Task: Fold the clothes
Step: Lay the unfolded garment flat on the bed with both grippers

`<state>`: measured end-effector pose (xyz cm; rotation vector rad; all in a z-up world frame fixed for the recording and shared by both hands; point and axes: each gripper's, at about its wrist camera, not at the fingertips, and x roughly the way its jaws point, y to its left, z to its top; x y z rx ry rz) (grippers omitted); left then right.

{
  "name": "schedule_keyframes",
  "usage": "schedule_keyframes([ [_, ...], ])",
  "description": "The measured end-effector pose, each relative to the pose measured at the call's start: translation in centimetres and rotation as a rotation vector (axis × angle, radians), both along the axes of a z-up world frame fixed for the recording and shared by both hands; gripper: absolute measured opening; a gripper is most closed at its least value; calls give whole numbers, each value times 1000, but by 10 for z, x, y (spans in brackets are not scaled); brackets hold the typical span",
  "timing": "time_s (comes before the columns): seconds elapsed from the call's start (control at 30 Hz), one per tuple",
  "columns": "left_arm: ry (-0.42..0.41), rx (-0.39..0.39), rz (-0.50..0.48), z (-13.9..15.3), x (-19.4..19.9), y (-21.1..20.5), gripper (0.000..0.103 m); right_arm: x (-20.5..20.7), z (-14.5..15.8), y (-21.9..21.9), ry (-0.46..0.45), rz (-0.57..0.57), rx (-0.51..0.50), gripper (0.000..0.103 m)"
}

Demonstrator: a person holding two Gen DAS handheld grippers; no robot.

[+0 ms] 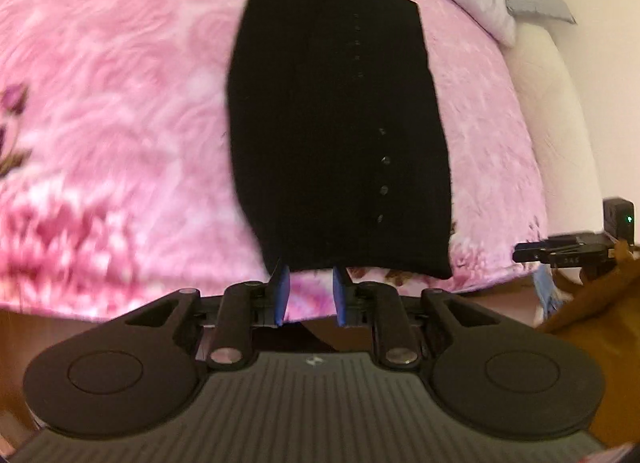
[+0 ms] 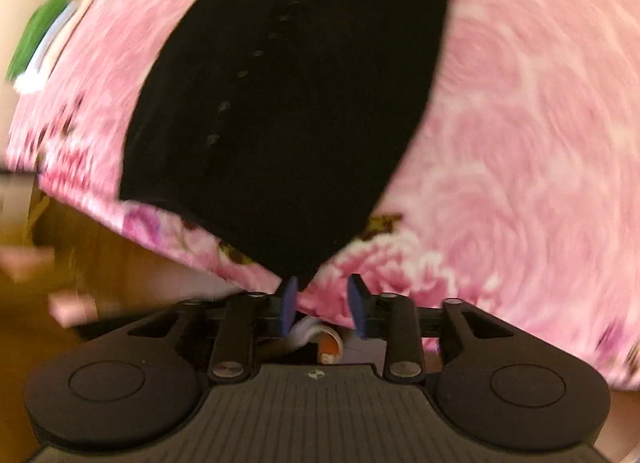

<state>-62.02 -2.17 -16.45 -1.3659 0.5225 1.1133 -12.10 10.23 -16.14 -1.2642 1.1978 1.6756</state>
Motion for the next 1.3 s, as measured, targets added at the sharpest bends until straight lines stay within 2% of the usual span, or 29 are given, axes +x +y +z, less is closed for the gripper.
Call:
schedule_keyframes([
  [0.03, 16, 9, 29, -1, 2, -8, 22, 2, -2, -3, 7, -42, 12, 55],
  [0.17, 0, 22, 171, -12, 11, -30, 30, 21, -8, -29, 78, -209, 37, 55],
  [0.33, -61, -6, 326, -37, 20, -45, 44, 44, -31, -65, 211, -444, -59, 55],
  [0.47, -131, -12, 414, -58, 17, -35, 47, 55, -51, -86, 294, -604, -119, 55],
  [0.6, -191, -36, 473, -93, 3, -11, 50, 47, -74, -75, 298, -699, -70, 58],
  [0.77, -293, -104, 514, -142, -8, 14, 51, 37, -111, -44, 258, -780, 3, 69],
  [0.87, -374, -148, 541, -168, -10, 21, 52, 31, -139, -33, 236, -833, -35, 71],
  [0.93, -426, -158, 555, -179, -7, 23, 51, 25, -145, -35, 224, -861, -26, 75],
  [0.97, -459, -160, 556, -182, -4, 24, 47, 22, -147, -37, 216, -873, -16, 66],
  [1.0, -478, -154, 541, -182, -2, 26, 30, 20, -142, -37, 214, -863, -1, 52],
  [1.03, -480, -140, 509, -180, -1, 29, 8, 18, -134, -37, 215, -840, 16, 11],
  [1.13, -487, -55, 406, -161, 1, 34, 8, 14, -110, -37, 218, -771, 67, 10],
  [1.2, -484, 16, 341, -142, 0, 33, 8, 17, -85, -40, 227, -733, 145, 9],
  [1.27, -452, 26, 309, -136, 0, 27, 8, 26, -68, -49, 239, -730, 198, 8],
  [1.3, -418, 1, 301, -143, 2, 22, 8, 29, -70, -53, 225, -730, 197, 8],
])
